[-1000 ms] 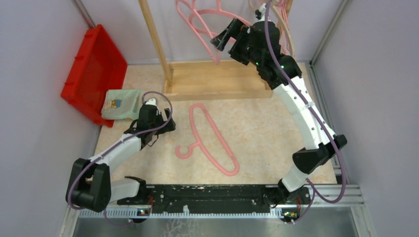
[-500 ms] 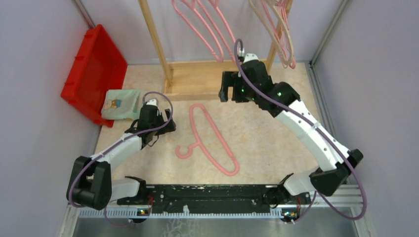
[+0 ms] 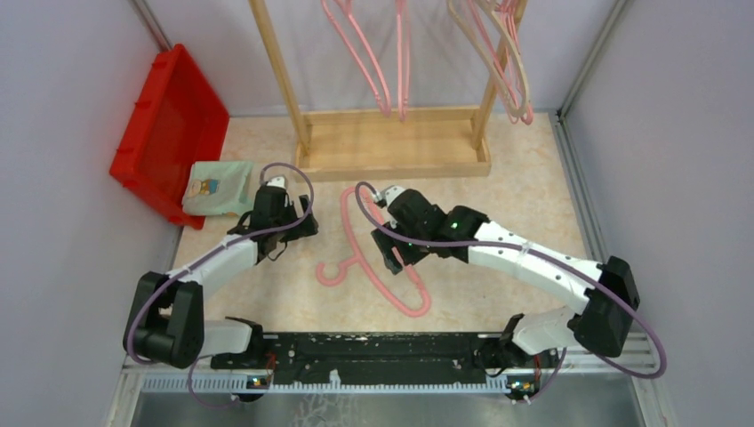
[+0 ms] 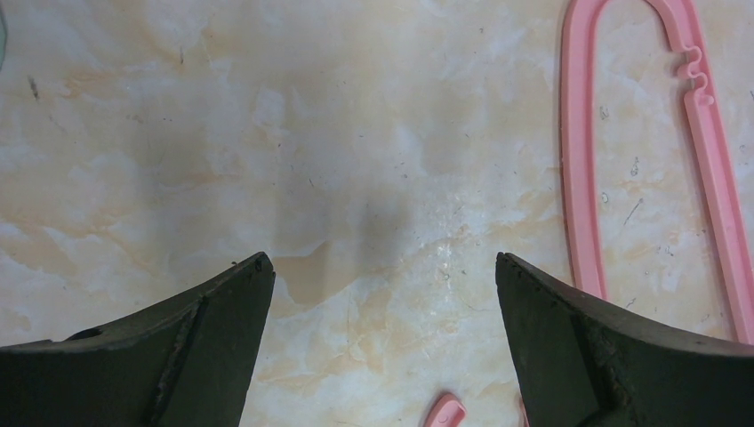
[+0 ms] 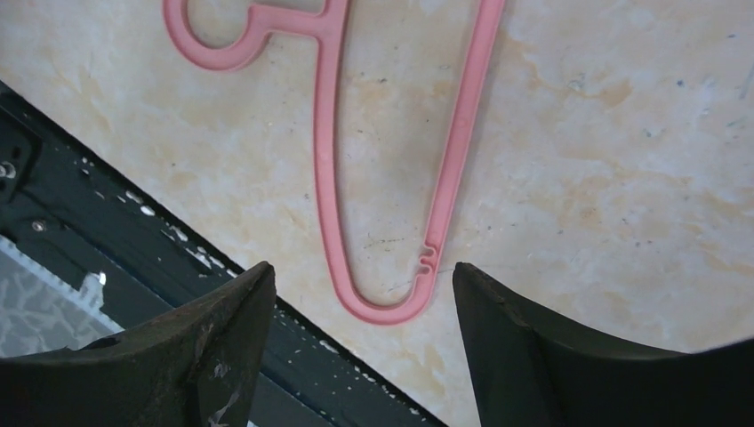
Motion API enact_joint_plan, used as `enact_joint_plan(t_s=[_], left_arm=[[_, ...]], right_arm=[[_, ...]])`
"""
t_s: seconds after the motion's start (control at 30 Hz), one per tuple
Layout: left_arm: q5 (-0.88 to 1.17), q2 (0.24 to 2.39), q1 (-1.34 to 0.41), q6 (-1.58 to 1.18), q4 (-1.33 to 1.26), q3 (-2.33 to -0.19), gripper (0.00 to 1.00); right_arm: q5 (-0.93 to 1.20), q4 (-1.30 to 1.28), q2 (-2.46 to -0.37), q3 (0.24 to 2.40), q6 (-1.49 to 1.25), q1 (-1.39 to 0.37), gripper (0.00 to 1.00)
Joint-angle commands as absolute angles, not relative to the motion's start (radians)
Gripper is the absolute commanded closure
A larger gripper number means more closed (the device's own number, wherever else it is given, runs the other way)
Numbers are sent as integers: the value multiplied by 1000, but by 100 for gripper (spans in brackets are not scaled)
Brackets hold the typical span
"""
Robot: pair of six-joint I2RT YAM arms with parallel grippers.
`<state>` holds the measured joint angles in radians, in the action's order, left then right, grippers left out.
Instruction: Organize the hangers
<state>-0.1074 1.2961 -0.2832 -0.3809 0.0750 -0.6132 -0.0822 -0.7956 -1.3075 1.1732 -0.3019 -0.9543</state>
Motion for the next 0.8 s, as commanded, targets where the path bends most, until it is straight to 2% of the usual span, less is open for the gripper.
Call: enact_joint_plan(t_s=[0.0, 0.4, 0.67, 0.77], left_arm=[[-90, 1308, -278, -384, 77, -643, 1], [-78, 1316, -278, -390, 87, -631, 1], [-87, 1280, -278, -400, 87, -607, 1], [-87, 1263, -277, -408, 89, -599, 1]], right_arm=[[-37, -590, -1344, 1092, -259, -979, 27], [-17, -364, -1601, 1004, -234, -1053, 27], [-36, -322, -1701, 952, -231, -1056, 29], [-44, -300, -1709, 928, -235, -1063, 35]])
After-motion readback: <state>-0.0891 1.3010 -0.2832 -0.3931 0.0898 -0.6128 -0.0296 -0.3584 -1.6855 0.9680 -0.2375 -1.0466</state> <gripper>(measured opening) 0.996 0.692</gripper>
